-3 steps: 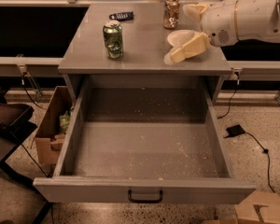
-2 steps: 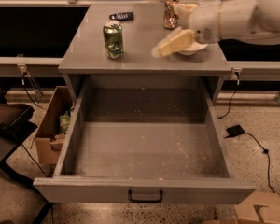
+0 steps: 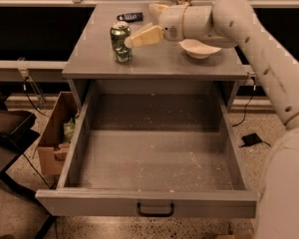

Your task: Place green can into top drawer

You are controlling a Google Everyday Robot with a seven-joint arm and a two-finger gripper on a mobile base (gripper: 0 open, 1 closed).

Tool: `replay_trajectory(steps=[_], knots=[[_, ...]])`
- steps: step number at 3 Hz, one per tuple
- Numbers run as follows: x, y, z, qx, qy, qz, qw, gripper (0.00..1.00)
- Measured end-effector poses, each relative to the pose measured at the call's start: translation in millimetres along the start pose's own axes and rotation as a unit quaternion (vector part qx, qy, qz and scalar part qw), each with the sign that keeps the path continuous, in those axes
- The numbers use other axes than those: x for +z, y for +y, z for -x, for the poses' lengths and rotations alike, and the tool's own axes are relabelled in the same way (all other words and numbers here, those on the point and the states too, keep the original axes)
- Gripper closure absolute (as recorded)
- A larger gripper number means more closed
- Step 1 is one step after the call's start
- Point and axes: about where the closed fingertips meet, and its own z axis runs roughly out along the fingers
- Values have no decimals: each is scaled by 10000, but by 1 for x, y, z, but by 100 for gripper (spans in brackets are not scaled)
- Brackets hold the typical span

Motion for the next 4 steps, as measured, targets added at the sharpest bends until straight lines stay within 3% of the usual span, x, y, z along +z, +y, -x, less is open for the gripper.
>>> replay_trajectory(steps=[1,2,4], knots=[[38,-10,-12,62,30,28,10000,0],[66,-16,-32,229,78,78,9997,15],[102,6,-28,299,-260,396,9984,60]])
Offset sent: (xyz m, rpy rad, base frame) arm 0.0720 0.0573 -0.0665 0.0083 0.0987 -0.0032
